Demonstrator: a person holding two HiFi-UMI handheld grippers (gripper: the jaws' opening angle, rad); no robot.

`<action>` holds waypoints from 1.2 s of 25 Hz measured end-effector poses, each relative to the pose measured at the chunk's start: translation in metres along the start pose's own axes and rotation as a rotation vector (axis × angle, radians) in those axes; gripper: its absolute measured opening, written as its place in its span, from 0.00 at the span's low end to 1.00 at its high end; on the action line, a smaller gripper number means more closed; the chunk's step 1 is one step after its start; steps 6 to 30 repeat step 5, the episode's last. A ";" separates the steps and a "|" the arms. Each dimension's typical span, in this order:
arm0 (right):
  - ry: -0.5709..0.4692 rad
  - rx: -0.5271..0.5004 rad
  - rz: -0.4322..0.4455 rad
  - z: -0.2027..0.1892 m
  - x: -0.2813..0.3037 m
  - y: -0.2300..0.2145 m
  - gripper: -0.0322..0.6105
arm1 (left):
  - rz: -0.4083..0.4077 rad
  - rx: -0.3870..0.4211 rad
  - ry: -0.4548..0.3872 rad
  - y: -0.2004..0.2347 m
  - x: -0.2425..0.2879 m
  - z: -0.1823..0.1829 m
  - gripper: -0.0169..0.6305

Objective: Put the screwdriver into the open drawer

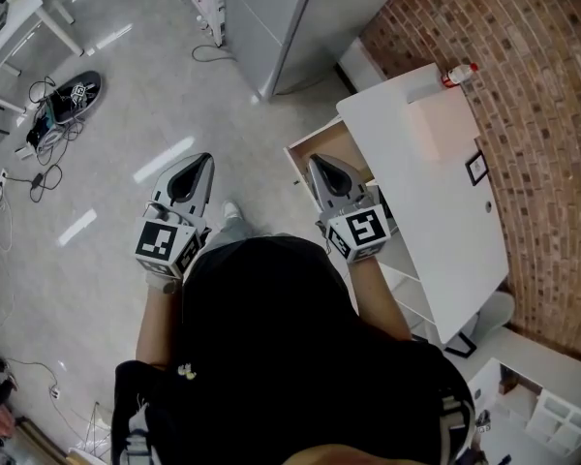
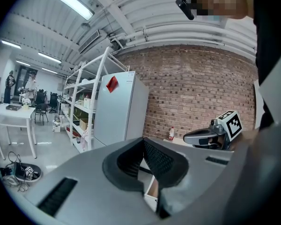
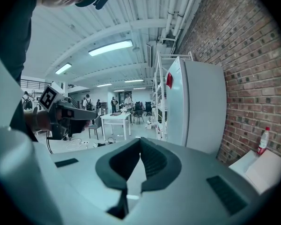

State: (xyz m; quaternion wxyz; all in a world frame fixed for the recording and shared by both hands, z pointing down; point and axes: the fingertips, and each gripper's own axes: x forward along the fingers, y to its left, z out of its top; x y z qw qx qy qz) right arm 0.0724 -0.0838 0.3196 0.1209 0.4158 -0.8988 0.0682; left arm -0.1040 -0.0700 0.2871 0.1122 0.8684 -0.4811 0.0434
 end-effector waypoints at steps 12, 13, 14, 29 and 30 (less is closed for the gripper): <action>-0.014 -0.006 0.010 0.002 -0.001 -0.001 0.07 | 0.006 0.011 0.010 -0.003 -0.001 -0.003 0.03; -0.014 -0.006 0.010 0.002 -0.001 -0.001 0.07 | 0.006 0.011 0.010 -0.003 -0.001 -0.003 0.03; -0.014 -0.006 0.010 0.002 -0.001 -0.001 0.07 | 0.006 0.011 0.010 -0.003 -0.001 -0.003 0.03; -0.014 -0.006 0.010 0.002 -0.001 -0.001 0.07 | 0.006 0.011 0.010 -0.003 -0.001 -0.003 0.03; -0.014 -0.006 0.010 0.002 -0.001 -0.001 0.07 | 0.006 0.011 0.010 -0.003 -0.001 -0.003 0.03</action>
